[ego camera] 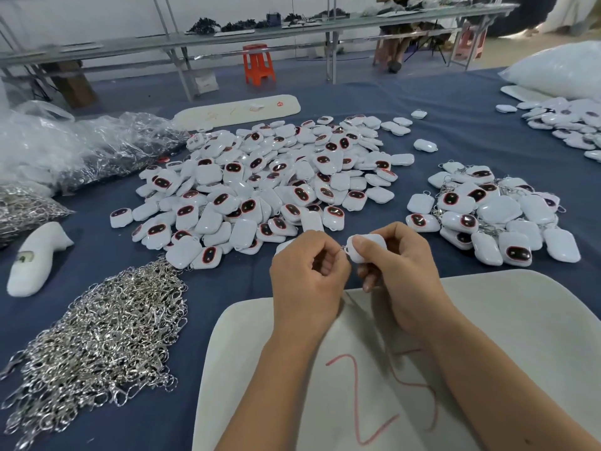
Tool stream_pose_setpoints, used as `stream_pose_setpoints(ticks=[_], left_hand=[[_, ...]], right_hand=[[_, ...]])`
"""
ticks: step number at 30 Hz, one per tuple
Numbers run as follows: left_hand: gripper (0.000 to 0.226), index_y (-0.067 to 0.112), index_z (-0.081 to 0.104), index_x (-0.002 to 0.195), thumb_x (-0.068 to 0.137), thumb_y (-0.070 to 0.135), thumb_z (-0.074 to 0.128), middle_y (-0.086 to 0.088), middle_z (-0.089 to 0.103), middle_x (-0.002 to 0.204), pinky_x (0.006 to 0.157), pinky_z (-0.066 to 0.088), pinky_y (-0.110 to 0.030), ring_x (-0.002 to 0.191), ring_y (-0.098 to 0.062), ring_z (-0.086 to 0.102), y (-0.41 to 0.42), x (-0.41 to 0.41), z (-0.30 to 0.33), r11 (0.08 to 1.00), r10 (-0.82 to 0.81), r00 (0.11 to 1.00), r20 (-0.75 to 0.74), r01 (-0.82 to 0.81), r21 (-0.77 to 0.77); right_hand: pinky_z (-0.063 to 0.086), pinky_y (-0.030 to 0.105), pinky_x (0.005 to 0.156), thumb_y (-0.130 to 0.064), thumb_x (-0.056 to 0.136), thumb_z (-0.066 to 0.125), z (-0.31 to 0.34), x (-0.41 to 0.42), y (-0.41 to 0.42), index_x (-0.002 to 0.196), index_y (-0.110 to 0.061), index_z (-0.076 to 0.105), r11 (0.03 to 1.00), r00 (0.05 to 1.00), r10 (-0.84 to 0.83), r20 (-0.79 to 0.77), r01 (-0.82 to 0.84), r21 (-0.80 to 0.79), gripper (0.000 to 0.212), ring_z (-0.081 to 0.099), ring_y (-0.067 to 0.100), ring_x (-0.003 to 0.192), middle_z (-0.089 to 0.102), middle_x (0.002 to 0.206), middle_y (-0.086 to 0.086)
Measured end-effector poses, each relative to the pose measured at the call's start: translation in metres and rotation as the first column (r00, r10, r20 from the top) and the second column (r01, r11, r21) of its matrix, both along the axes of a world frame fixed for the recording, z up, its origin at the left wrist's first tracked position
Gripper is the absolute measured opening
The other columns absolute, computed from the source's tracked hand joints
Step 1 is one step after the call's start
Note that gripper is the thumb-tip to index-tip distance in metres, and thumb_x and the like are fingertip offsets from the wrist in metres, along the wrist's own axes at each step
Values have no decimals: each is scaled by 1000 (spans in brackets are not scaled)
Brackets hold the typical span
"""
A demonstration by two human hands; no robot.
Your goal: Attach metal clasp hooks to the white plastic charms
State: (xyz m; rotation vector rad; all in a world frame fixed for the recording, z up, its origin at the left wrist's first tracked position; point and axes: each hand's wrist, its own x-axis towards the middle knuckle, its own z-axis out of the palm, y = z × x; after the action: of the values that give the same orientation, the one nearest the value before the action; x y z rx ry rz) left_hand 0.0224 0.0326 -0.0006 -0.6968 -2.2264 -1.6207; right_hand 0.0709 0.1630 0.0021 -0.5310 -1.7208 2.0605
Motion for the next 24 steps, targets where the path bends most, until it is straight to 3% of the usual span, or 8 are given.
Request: stream_pose_setpoints(ticks=[5, 7, 9, 11, 14, 18, 22, 24], left_hand=[[16, 21, 66, 75, 83, 7, 71, 8, 65, 70, 63, 50, -23, 70, -18, 63, -1, -1, -3, 998, -54, 998, 26, 53, 31], [16, 24, 67, 75, 82, 10, 71, 10, 66, 71, 62, 48, -20, 68, -15, 63, 1, -2, -6, 998, -45, 995, 84, 48, -36], [13, 28, 66, 77, 79, 16, 69, 14, 67, 74, 60, 48, -19, 68, -11, 63, 2, -3, -7, 995, -6, 993, 121, 18, -94], [11, 31, 64, 80, 75, 23, 70, 14, 66, 77, 60, 51, -21, 68, -11, 64, 2, -3, -7, 995, 10, 991, 135, 3, -98], [14, 30, 63, 78, 78, 23, 75, 12, 65, 76, 60, 51, -23, 65, -11, 62, -1, -3, -5, 994, 6, 988, 151, 10, -104], [28, 32, 64, 72, 84, 10, 75, 10, 63, 72, 62, 44, -17, 67, -9, 59, -6, -7, -5, 979, 58, 994, 93, -38, -202], [27, 25, 59, 65, 81, 11, 76, 8, 58, 66, 59, 39, -25, 66, -10, 54, -6, -6, -5, 969, 64, 996, 60, -48, -242], [25, 21, 60, 65, 80, 12, 78, 7, 60, 65, 58, 42, -28, 64, -12, 53, -6, -7, -6, 983, 31, 994, 107, -11, -185]], right_hand=[[43, 23, 41, -19, 90, 81, -3, -2, 4, 93, -8, 60, 996, 999, 6, 54, -2, -85, 24, 56, 15, 52, 70, 74, 4], [48, 27, 48, -18, 89, 81, -6, -1, 2, 92, -15, 62, 976, 995, -103, 13, 99, 192, 20, 59, 14, 58, 70, 78, -2], [52, 24, 63, -15, 89, 80, -7, 0, 0, 92, -24, 63, 859, 988, -111, -107, 150, 490, 20, 61, 11, 70, 67, 85, -9], [52, 22, 71, -12, 89, 79, -6, 2, -3, 95, -27, 65, 774, 983, -57, -173, 154, 615, 22, 64, 12, 82, 67, 89, -13], [53, 30, 74, -6, 88, 79, -4, 2, -4, 98, -23, 70, 737, 980, 17, -199, 122, 665, 22, 65, 17, 90, 69, 92, -13], [51, 26, 75, -1, 87, 80, -1, 3, -4, 97, -15, 73, 712, 963, 126, -237, 78, 698, 19, 66, 16, 93, 71, 96, -9], [52, 24, 76, -1, 86, 80, -3, 3, -4, 96, -15, 73, 698, 972, 78, -220, 104, 708, 18, 67, 15, 90, 72, 92, -8], [51, 19, 72, -7, 87, 80, -3, 3, -4, 92, -18, 72, 745, 982, 17, -186, 112, 658, 14, 67, 13, 82, 72, 83, -10]])
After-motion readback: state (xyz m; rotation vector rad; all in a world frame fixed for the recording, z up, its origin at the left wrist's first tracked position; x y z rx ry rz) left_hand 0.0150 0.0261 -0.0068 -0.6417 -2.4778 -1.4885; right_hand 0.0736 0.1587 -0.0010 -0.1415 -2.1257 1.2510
